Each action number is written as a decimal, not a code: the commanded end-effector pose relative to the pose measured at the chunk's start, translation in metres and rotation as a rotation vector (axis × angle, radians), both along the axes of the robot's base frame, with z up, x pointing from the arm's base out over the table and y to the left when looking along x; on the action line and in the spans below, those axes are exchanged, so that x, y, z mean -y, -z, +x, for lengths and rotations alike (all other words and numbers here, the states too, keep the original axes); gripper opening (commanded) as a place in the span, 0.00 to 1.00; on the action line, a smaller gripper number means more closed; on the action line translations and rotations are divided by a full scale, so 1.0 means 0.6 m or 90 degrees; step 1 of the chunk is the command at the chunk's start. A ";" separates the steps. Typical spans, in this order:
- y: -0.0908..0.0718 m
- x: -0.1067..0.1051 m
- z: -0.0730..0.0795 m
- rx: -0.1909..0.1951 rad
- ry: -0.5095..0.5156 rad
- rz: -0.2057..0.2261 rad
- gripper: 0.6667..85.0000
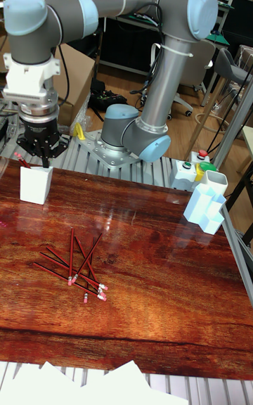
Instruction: Put the pen into the pen holder
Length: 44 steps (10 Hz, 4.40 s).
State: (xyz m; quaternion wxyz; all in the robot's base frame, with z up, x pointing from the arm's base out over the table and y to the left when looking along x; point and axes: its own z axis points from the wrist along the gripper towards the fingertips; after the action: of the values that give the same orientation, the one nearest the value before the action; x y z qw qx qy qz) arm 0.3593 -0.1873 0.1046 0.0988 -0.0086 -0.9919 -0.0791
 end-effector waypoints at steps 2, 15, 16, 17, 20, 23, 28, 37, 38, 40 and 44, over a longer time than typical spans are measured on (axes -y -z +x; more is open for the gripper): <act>0.039 -0.008 -0.001 0.025 -0.008 0.025 0.00; 0.013 0.043 0.066 0.097 -0.021 -0.071 0.00; 0.014 0.059 0.068 0.100 -0.028 -0.090 0.00; 0.013 0.067 0.070 0.102 -0.035 -0.098 0.00; 0.006 0.058 0.058 0.089 -0.017 -0.091 0.00; -0.003 0.043 0.069 0.092 -0.014 -0.094 0.00; -0.041 0.014 0.111 0.089 -0.016 -0.078 0.00; -0.051 0.082 0.150 0.079 -0.192 -0.180 0.00; -0.052 0.083 0.150 0.078 -0.237 -0.174 0.00; -0.050 0.079 0.162 0.095 -0.306 -0.161 0.00; -0.052 0.039 0.168 0.063 -0.294 -0.146 0.05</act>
State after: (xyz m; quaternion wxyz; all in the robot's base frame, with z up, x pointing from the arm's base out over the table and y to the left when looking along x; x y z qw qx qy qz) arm 0.4564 -0.2288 0.1338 0.0426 0.2070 -0.9751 0.0666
